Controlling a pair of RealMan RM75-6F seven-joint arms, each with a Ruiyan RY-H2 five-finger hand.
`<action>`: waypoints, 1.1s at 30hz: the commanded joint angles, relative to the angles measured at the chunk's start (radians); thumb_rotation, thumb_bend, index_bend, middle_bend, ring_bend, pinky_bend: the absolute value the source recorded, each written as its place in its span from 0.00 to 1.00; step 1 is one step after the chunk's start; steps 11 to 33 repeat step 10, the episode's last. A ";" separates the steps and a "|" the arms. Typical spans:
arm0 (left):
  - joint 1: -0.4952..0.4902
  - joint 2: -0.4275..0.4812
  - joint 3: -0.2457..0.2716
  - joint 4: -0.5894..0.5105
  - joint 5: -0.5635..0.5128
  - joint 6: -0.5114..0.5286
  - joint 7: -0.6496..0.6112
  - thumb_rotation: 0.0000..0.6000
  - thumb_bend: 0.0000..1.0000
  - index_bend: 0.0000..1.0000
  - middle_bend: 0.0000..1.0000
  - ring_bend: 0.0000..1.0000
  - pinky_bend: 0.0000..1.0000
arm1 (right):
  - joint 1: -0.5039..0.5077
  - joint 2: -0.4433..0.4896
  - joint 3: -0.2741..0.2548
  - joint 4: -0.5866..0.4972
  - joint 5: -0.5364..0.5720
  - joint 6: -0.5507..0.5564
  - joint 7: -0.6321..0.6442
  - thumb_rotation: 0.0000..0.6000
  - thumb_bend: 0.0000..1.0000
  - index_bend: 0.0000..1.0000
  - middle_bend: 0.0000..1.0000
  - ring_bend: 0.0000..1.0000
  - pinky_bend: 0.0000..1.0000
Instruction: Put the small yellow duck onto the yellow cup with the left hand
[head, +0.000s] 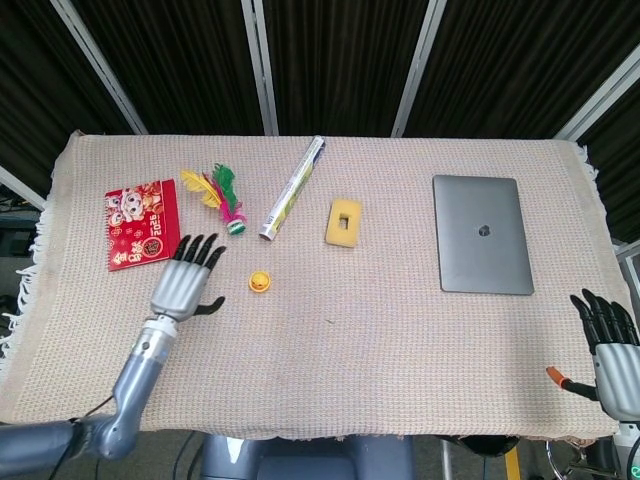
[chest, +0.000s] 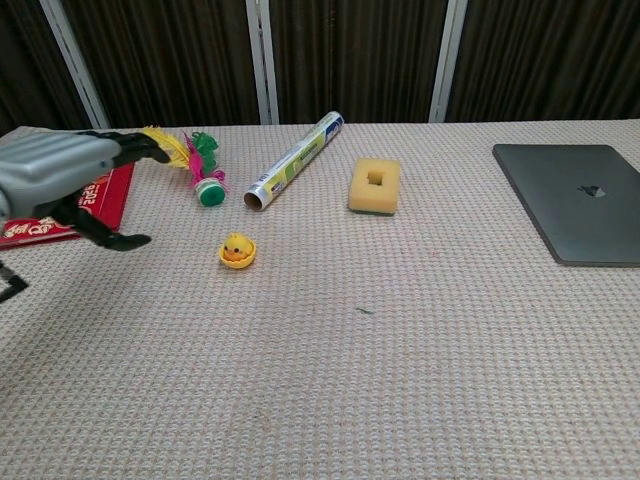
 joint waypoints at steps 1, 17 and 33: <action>0.126 0.152 0.126 -0.105 0.148 0.107 -0.112 0.78 0.09 0.03 0.00 0.00 0.00 | 0.004 0.001 -0.001 -0.015 0.009 -0.014 -0.022 1.00 0.00 0.04 0.00 0.00 0.00; 0.268 0.272 0.222 -0.148 0.301 0.234 -0.270 0.78 0.02 0.01 0.00 0.00 0.00 | 0.005 0.000 0.000 -0.024 0.010 -0.013 -0.048 1.00 0.00 0.03 0.00 0.00 0.00; 0.268 0.272 0.222 -0.148 0.301 0.234 -0.270 0.78 0.02 0.01 0.00 0.00 0.00 | 0.005 0.000 0.000 -0.024 0.010 -0.013 -0.048 1.00 0.00 0.03 0.00 0.00 0.00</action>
